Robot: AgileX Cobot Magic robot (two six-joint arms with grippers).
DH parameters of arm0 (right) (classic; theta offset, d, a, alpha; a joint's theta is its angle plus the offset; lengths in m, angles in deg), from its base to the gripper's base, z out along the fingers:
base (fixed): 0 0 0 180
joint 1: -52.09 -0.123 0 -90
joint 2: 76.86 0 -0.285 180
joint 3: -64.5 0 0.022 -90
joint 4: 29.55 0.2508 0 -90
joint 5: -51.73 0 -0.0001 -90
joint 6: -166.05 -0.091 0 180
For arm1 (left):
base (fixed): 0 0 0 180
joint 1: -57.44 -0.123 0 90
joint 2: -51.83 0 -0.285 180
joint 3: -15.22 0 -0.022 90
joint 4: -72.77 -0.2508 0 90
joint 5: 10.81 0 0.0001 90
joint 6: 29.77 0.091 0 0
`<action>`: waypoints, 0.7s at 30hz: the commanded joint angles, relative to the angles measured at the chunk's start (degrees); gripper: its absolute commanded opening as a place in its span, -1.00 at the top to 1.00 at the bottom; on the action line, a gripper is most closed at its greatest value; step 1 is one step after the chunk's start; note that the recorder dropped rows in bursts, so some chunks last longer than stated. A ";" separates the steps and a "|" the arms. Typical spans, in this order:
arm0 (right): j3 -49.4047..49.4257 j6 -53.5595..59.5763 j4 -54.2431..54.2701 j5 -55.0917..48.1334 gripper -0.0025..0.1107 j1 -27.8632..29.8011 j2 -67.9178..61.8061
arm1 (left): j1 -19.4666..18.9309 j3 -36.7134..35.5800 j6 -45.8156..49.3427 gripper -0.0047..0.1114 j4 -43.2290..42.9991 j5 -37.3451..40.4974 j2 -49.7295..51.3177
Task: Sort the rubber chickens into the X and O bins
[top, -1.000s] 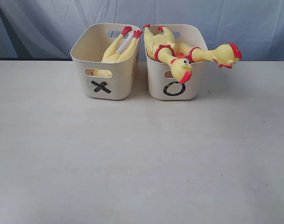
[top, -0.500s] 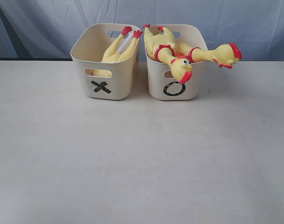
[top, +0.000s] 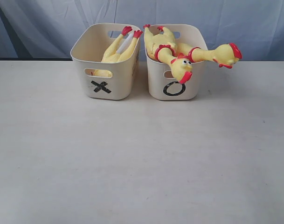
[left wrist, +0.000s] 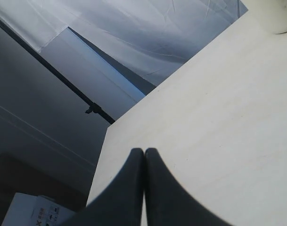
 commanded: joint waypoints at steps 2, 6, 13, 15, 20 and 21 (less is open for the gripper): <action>0.26 0.16 -0.44 -0.12 0.97 0.35 0.30 | -0.28 -0.20 -0.22 0.92 -0.11 -0.26 -0.32; 0.26 0.16 -0.44 -0.41 0.97 0.35 0.30 | -0.28 -0.20 -0.22 0.92 -0.12 -0.42 -0.32; 0.26 0.16 -0.20 -1.73 0.97 0.35 0.30 | -0.28 -0.20 -0.44 0.92 -0.84 -0.45 -0.32; 0.26 0.16 0.13 -1.88 0.97 0.35 0.30 | -0.28 -0.20 -1.70 0.92 -0.37 -0.45 -0.32; 0.26 0.16 0.39 -1.88 0.97 0.35 0.30 | -0.28 -0.20 -14.22 0.92 5.47 -0.81 -0.32; 0.26 0.16 0.39 -1.88 0.97 0.35 0.30 | -0.28 -0.20 -14.38 0.92 5.94 -0.81 -0.32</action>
